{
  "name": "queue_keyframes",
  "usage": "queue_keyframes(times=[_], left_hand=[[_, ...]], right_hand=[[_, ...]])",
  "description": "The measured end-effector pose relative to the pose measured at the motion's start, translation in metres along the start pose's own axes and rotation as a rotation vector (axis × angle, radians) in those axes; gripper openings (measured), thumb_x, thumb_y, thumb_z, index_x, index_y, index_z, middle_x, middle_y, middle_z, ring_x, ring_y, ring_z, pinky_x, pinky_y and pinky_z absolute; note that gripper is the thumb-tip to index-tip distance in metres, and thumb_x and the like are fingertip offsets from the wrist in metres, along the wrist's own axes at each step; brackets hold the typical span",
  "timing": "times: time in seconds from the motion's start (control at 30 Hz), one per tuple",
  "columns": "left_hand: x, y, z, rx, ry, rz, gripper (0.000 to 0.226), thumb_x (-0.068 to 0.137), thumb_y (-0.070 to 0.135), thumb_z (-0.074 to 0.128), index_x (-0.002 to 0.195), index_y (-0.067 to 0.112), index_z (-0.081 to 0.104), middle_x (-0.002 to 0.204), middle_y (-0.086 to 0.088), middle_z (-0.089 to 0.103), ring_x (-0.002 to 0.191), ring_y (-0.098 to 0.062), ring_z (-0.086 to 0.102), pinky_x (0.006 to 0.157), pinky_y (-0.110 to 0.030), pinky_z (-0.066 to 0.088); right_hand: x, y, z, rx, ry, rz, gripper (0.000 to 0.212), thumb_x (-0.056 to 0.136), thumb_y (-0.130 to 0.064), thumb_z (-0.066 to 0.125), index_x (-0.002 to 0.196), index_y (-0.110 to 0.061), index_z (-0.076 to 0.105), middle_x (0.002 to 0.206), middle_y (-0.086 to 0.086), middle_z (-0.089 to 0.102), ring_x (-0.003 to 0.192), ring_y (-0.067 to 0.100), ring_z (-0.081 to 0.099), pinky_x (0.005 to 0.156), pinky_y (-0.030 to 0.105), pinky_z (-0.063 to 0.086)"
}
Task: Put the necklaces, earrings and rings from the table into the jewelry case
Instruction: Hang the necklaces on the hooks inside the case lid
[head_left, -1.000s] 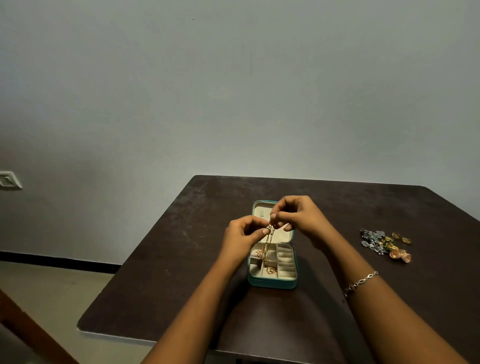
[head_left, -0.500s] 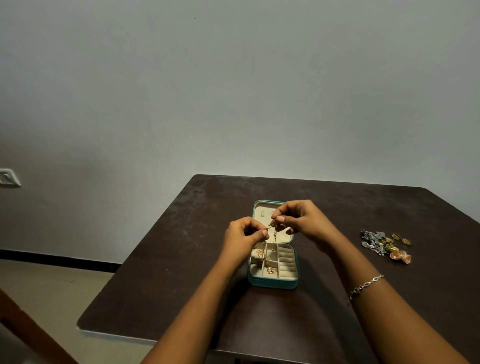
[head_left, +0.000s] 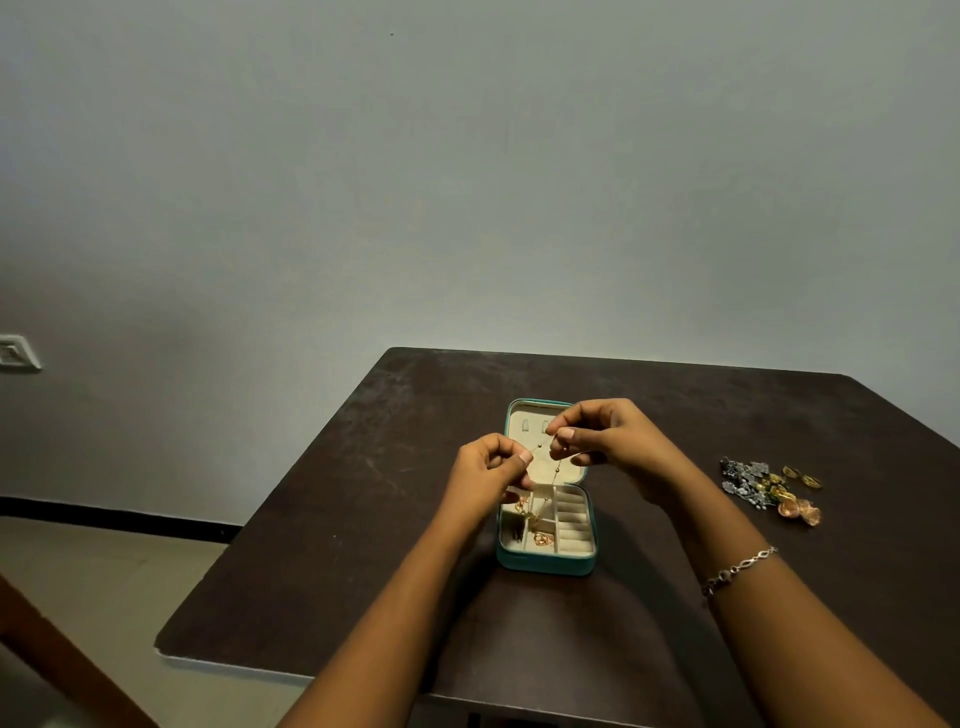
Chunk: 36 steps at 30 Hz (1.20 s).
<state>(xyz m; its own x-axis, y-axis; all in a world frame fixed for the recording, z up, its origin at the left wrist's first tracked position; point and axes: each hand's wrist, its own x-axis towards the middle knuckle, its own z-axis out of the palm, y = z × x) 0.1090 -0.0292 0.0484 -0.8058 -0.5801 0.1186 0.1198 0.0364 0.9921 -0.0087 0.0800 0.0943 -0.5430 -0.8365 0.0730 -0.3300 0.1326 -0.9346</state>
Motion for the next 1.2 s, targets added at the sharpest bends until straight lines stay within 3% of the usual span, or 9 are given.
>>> queue_keyframes(times=[0.1, 0.27, 0.43, 0.83, 1.2], left_hand=[[0.0, -0.002, -0.002, 0.051, -0.011, -0.002, 0.008, 0.087, 0.004, 0.057, 0.081, 0.008, 0.056, 0.068, -0.004, 0.057, 0.063, -0.012, 0.057, 0.051, -0.015, 0.043], [0.002, -0.005, -0.008, 0.092, -0.001, -0.029, 0.012, 0.086, 0.001, 0.057, 0.079, 0.01, 0.057, 0.07, -0.002, 0.059, 0.056, -0.002, 0.059, 0.053, -0.016, 0.044], [0.001, -0.006, -0.008, 0.047, 0.011, -0.06, 0.016, 0.086, -0.003, 0.055, 0.077, 0.009, 0.056, 0.071, -0.003, 0.058, 0.061, -0.007, 0.057, 0.05, -0.014, 0.044], [0.001, -0.01, -0.008, -0.007, 0.013, -0.084, 0.014, 0.086, -0.007, 0.054, 0.078, 0.005, 0.057, 0.075, -0.008, 0.061, 0.063, -0.007, 0.061, 0.049, -0.01, 0.046], [0.001, -0.013, -0.009, -0.045, 0.01, -0.081, 0.017, 0.085, -0.011, 0.052, 0.076, 0.003, 0.055, 0.072, -0.011, 0.06, 0.051, -0.001, 0.062, 0.05, -0.01, 0.048]], right_hand=[[0.0, -0.007, -0.003, 0.032, 0.01, -0.011, 0.015, 0.089, -0.002, 0.052, 0.086, -0.01, 0.064, 0.075, 0.004, 0.067, 0.066, 0.007, 0.066, 0.058, 0.017, 0.046], [0.001, -0.022, -0.01, 0.042, 0.039, -0.047, 0.014, 0.089, -0.003, 0.053, 0.087, -0.011, 0.064, 0.075, 0.004, 0.067, 0.067, 0.008, 0.066, 0.061, 0.018, 0.048], [0.002, -0.037, -0.016, 0.073, 0.053, -0.097, 0.016, 0.089, -0.002, 0.052, 0.085, -0.011, 0.065, 0.075, 0.004, 0.067, 0.07, 0.011, 0.064, 0.068, 0.025, 0.05], [-0.004, -0.069, -0.027, 0.16, 0.055, -0.234, 0.013, 0.089, -0.002, 0.051, 0.087, -0.007, 0.063, 0.071, 0.003, 0.066, 0.067, 0.012, 0.067, 0.063, 0.021, 0.05], [-0.006, -0.08, -0.04, 0.17, 0.102, -0.305, 0.016, 0.09, -0.003, 0.05, 0.087, -0.01, 0.065, 0.069, -0.002, 0.068, 0.07, 0.014, 0.067, 0.061, 0.019, 0.052]])
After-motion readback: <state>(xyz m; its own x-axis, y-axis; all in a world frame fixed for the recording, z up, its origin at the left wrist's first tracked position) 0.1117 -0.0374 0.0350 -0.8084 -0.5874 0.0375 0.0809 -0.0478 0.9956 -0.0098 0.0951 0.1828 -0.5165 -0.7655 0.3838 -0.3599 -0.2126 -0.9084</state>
